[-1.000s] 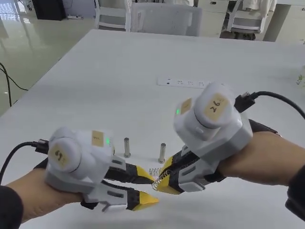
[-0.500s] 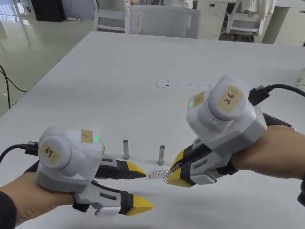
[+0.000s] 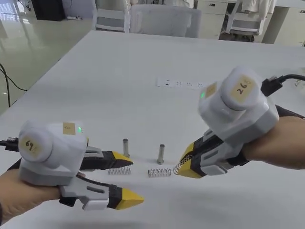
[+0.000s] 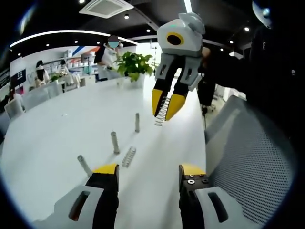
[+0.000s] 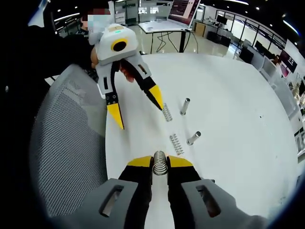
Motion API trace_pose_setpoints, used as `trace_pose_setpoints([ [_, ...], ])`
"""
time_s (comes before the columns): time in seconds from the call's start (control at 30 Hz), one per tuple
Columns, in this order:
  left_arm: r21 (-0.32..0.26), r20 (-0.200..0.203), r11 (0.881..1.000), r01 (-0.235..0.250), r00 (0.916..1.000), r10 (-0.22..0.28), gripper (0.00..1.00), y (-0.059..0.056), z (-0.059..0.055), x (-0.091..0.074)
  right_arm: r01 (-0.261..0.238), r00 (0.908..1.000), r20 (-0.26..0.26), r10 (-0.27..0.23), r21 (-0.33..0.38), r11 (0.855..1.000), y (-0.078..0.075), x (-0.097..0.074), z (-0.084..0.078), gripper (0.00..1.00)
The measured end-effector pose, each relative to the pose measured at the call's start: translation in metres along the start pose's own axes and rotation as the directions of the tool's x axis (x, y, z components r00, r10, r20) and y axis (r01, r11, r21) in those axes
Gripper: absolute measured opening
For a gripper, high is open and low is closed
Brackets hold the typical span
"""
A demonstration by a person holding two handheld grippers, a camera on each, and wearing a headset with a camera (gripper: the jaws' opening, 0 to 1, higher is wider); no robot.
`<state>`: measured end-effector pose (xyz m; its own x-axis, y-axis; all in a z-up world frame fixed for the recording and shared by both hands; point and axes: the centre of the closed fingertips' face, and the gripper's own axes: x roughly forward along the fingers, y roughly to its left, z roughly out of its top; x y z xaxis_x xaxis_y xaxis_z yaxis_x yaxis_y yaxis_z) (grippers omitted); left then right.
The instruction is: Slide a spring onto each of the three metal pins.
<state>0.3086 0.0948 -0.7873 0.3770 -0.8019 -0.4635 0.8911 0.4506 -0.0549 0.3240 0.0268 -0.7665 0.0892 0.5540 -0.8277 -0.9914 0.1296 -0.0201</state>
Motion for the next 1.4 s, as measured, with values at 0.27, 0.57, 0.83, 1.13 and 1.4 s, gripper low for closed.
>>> trace_pose_setpoints([
  [0.27,-0.024,0.005,0.999,-0.044,0.9990,0.044,0.50,0.005,-0.008,-0.009,0.012,0.9998,-0.013,-0.012,-0.002,1.000,-0.008,-0.004,-0.002,0.08],
  [0.57,-0.045,0.022,0.994,-0.097,0.9949,0.098,0.54,0.013,-0.011,-0.020,0.038,0.9986,-0.037,-0.038,-0.006,0.999,-0.025,-0.016,-0.007,0.08],
  [0.83,-0.060,0.024,0.989,-0.133,0.9905,0.135,0.57,0.017,-0.014,-0.024,0.053,0.9958,-0.074,-0.054,-0.017,0.998,-0.036,-0.024,-0.013,0.08],
  [1.13,-0.055,0.026,0.987,-0.151,0.9879,0.153,0.58,0.018,-0.015,-0.023,0.081,0.9884,-0.127,-0.083,-0.023,0.996,-0.056,-0.031,-0.024,0.08],
  [1.4,-0.045,0.011,0.987,-0.151,0.9884,0.152,0.59,0.017,-0.018,-0.022,0.090,0.9726,-0.212,-0.095,-0.033,0.995,-0.074,-0.030,-0.039,0.08],
])
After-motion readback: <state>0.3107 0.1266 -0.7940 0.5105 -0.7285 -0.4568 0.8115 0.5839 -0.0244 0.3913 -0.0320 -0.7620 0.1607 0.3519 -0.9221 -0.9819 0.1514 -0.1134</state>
